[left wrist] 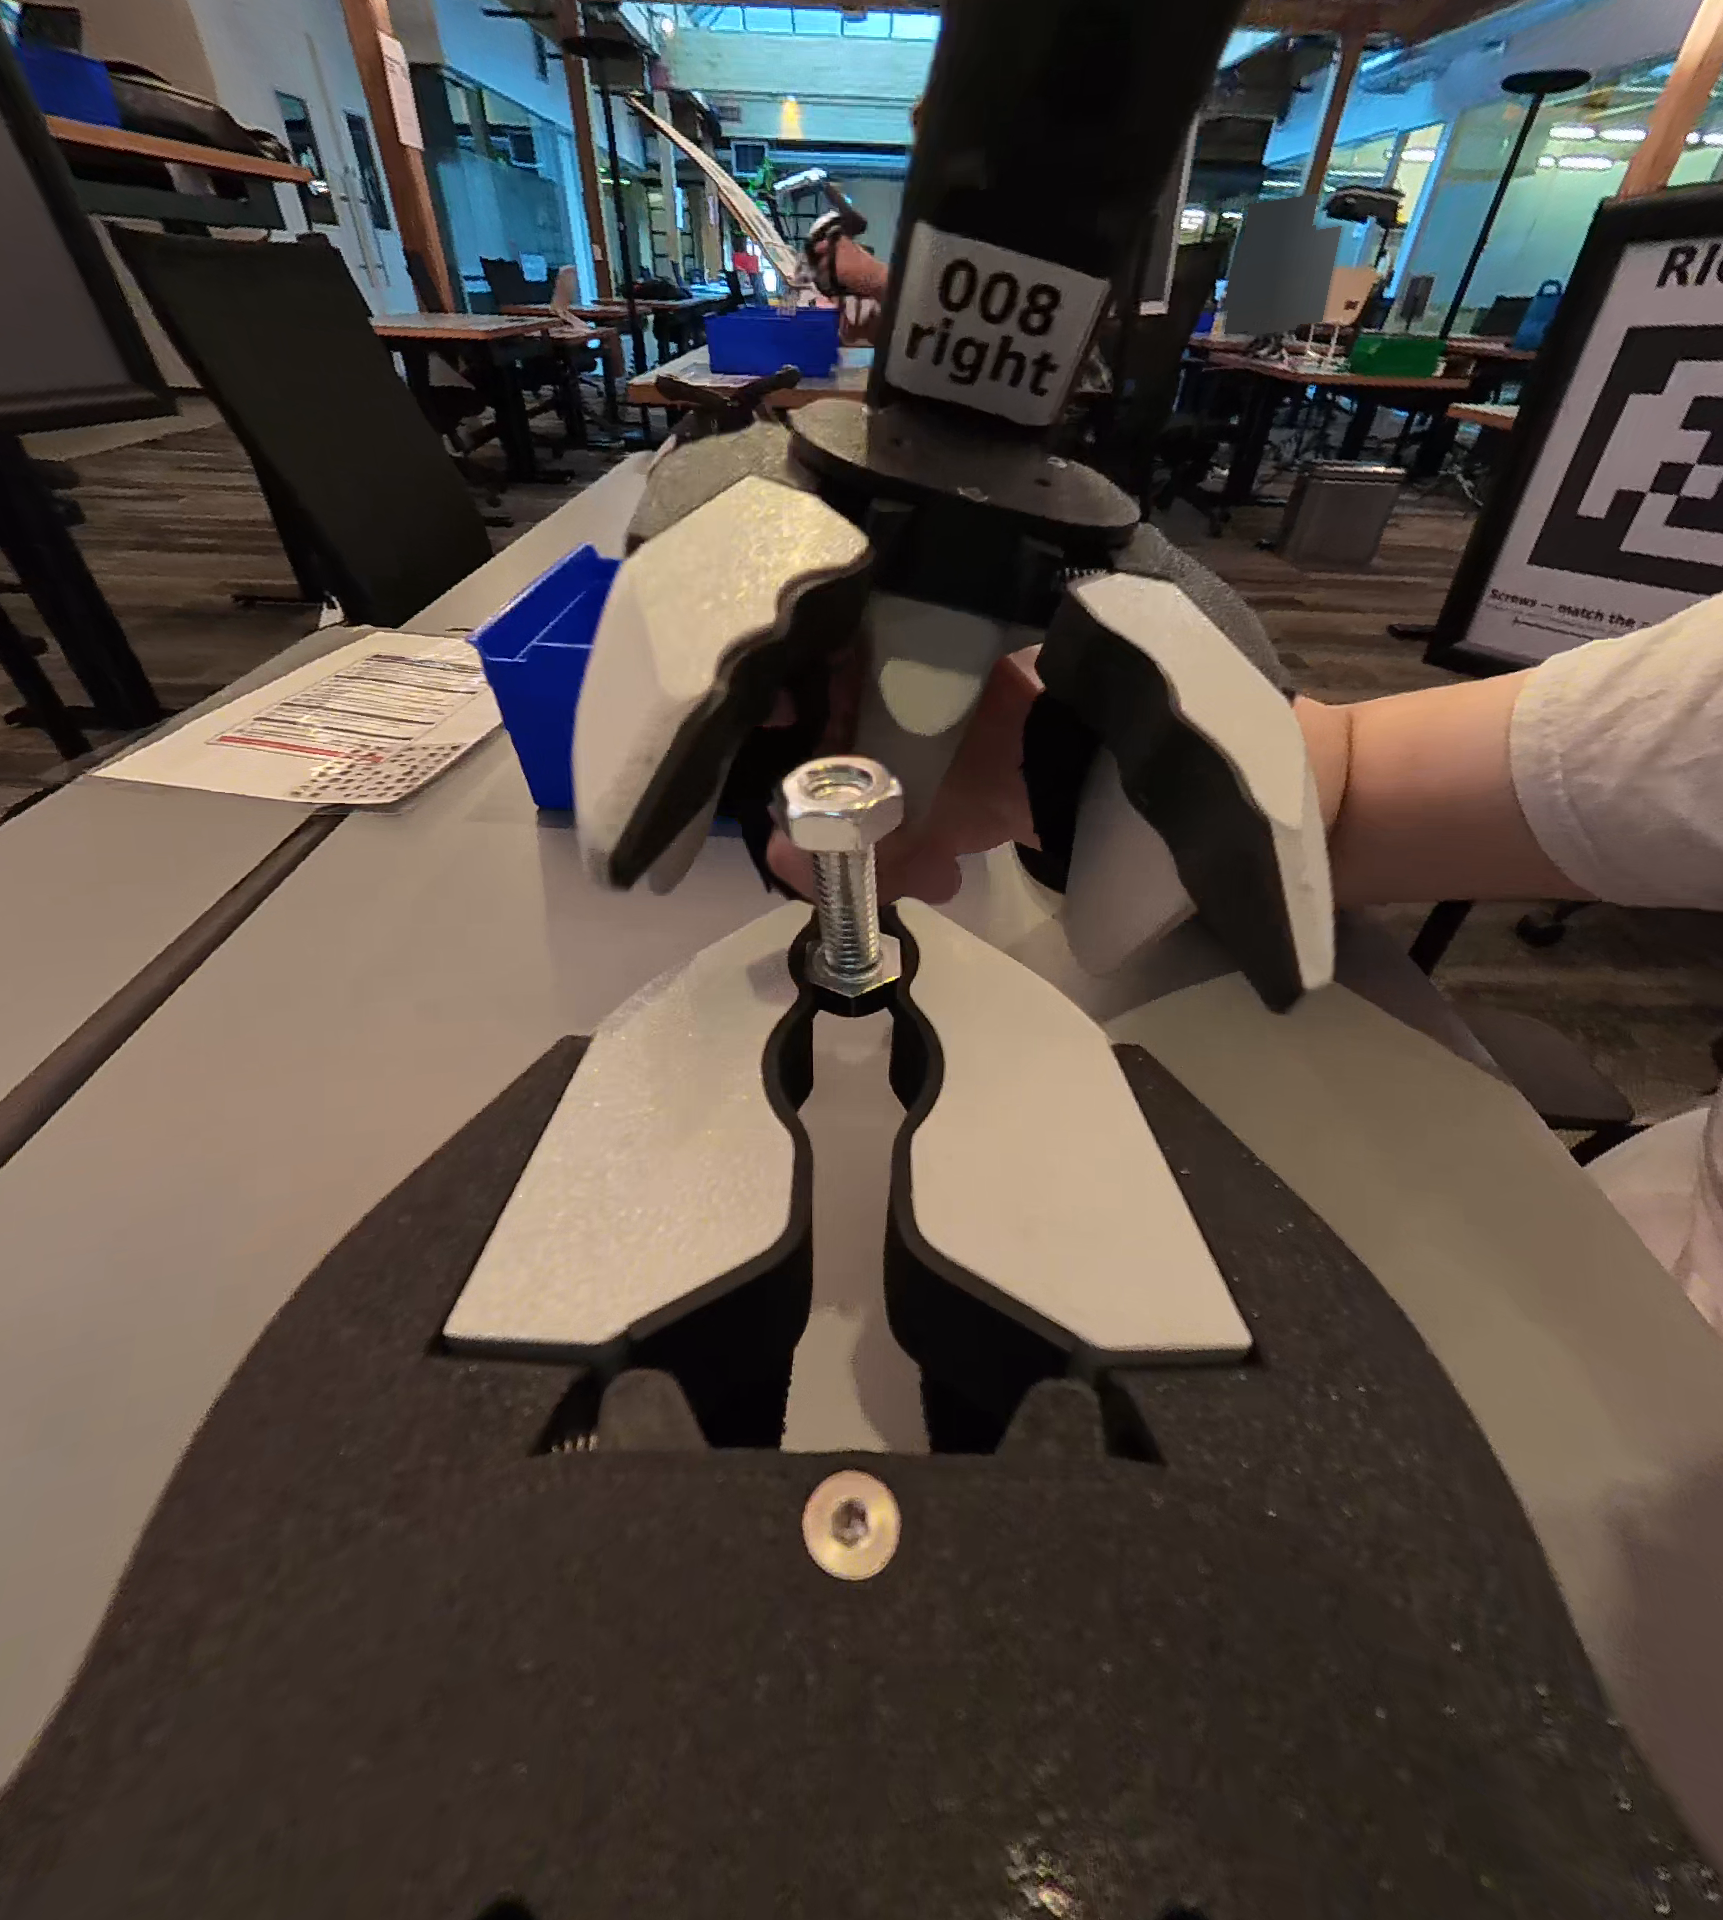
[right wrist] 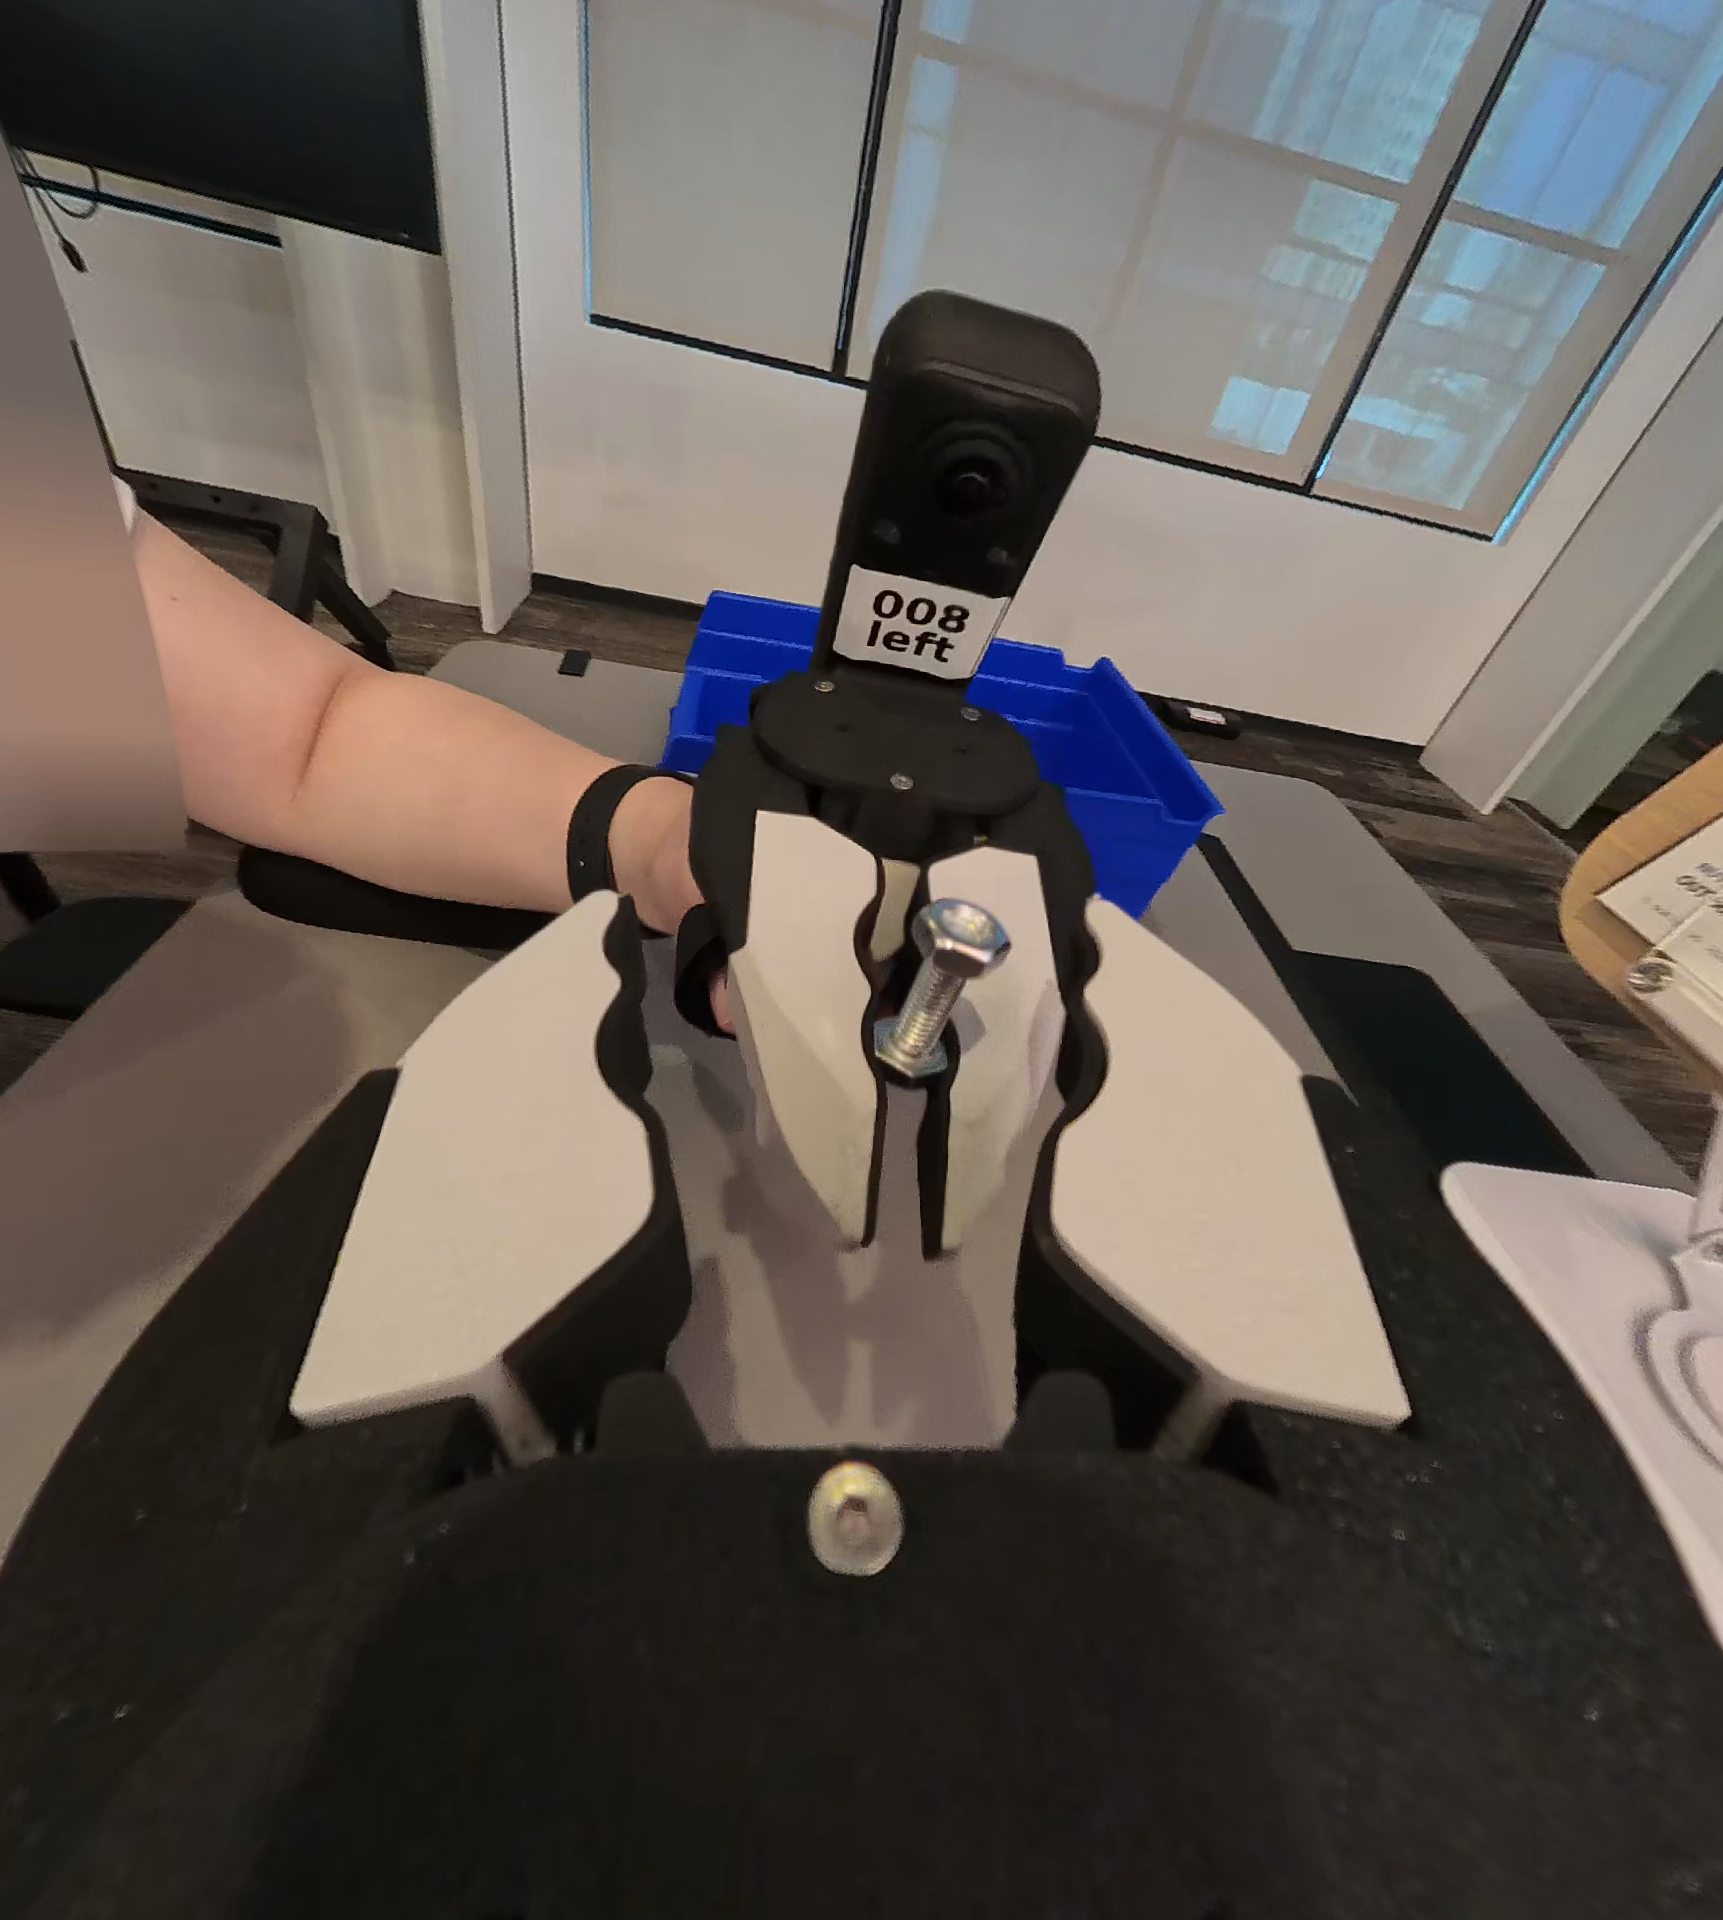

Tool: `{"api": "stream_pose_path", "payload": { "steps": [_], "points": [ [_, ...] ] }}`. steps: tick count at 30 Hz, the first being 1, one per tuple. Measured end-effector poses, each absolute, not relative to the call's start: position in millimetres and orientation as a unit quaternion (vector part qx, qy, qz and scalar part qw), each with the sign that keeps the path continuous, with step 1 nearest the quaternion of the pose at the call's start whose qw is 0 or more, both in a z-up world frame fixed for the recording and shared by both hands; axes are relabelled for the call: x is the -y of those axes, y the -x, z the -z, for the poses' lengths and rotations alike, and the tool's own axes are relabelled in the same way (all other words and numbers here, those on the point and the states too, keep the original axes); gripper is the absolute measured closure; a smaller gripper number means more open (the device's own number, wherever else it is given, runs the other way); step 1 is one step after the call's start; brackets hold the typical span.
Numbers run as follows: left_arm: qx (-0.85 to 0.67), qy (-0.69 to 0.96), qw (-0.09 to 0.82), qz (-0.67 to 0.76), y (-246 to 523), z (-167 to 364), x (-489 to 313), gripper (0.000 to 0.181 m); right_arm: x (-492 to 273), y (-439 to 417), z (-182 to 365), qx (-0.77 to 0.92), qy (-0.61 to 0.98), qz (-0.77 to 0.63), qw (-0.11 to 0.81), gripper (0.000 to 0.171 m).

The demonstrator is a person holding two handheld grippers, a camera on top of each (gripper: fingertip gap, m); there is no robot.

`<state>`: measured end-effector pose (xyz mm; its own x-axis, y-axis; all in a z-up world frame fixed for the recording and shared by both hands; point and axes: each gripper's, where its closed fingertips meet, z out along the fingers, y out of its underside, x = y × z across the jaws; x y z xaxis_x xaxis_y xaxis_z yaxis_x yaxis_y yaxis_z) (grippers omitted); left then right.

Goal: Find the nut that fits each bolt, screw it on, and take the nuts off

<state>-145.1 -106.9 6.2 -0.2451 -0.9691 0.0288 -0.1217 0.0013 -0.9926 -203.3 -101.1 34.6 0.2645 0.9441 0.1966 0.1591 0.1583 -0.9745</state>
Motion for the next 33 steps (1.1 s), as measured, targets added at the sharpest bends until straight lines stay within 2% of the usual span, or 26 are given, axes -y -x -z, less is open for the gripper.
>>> {"api": "stream_pose_path", "payload": {
  "steps": [9,19,23,33],
  "points": [
    [-0.579,0.473,0.410,0.523,147,-9,102,0.172,106,212,-29,0.516,0.548,-0.335,0.566,0.089],
    [-0.544,0.499,0.428,0.521,155,-15,79,0.172,101,199,-38,0.508,0.553,-0.322,0.576,0.094],
    [-0.560,0.483,0.417,0.528,151,-12,91,0.172,98,195,-47,0.484,0.548,-0.337,0.594,0.092],
    [-0.595,0.458,0.400,0.526,141,-8,118,0.172,114,216,-37,0.505,0.535,-0.380,0.561,0.091]
  ]
}}
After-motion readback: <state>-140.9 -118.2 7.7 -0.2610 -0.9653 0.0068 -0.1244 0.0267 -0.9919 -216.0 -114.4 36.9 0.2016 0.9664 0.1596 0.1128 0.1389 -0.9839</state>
